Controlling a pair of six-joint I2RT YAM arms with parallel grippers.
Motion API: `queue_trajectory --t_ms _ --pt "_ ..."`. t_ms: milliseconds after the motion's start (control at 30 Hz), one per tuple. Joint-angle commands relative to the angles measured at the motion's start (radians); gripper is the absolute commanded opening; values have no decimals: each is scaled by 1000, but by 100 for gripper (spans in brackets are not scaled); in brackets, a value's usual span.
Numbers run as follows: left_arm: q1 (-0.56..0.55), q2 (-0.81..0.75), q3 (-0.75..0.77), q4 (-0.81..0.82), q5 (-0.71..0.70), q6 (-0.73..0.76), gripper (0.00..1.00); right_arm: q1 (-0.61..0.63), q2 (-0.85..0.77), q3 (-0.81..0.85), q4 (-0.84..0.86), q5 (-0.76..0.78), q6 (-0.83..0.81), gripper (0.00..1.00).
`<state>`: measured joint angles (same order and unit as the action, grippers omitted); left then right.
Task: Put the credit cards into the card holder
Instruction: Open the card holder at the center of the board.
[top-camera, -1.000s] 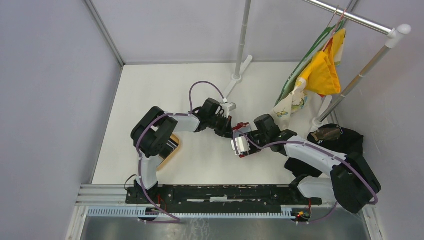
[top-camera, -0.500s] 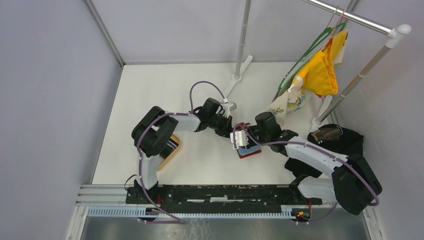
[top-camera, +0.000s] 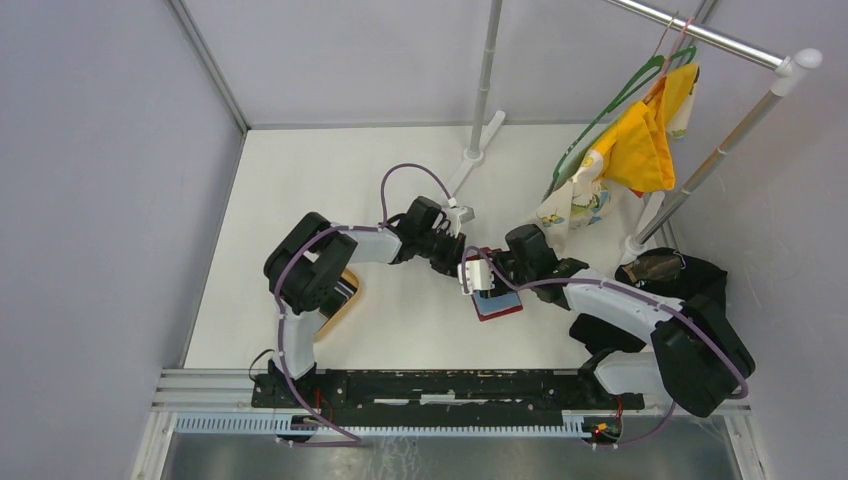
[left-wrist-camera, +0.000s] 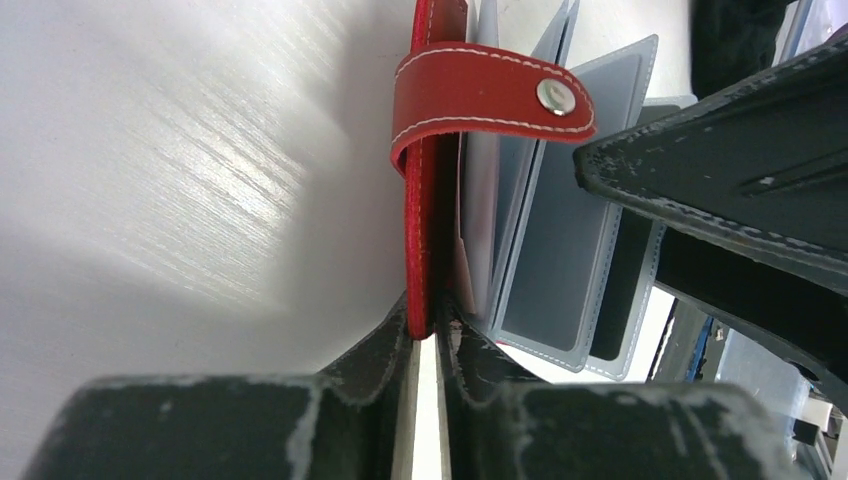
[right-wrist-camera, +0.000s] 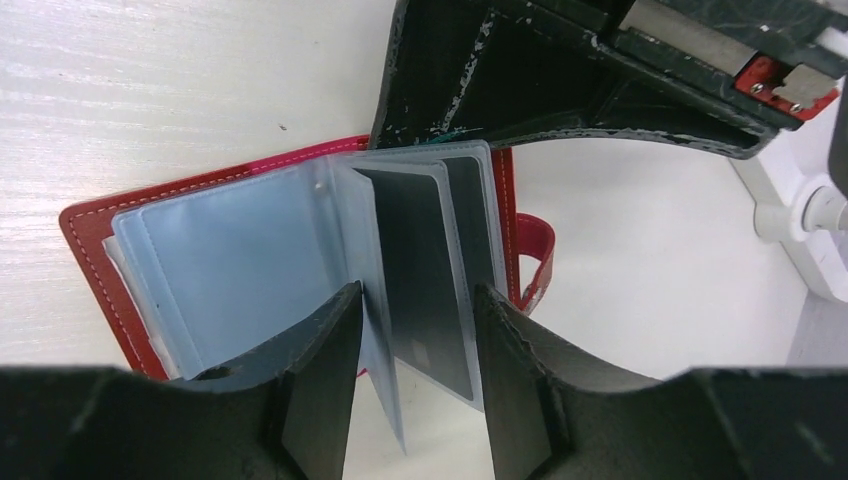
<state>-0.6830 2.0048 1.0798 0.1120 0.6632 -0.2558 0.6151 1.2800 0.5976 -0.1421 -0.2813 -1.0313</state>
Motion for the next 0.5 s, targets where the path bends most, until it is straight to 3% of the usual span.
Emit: queue_trajectory --t_ms 0,267,467 --pt "-5 23 -31 -68 -50 21 21 2 16 19 21 32 39 51" --pt "17 -99 -119 -1 -184 -49 41 2 39 21 47 69 78 51" --pt "36 -204 -189 16 -312 -96 43 1 44 14 80 109 110 54"
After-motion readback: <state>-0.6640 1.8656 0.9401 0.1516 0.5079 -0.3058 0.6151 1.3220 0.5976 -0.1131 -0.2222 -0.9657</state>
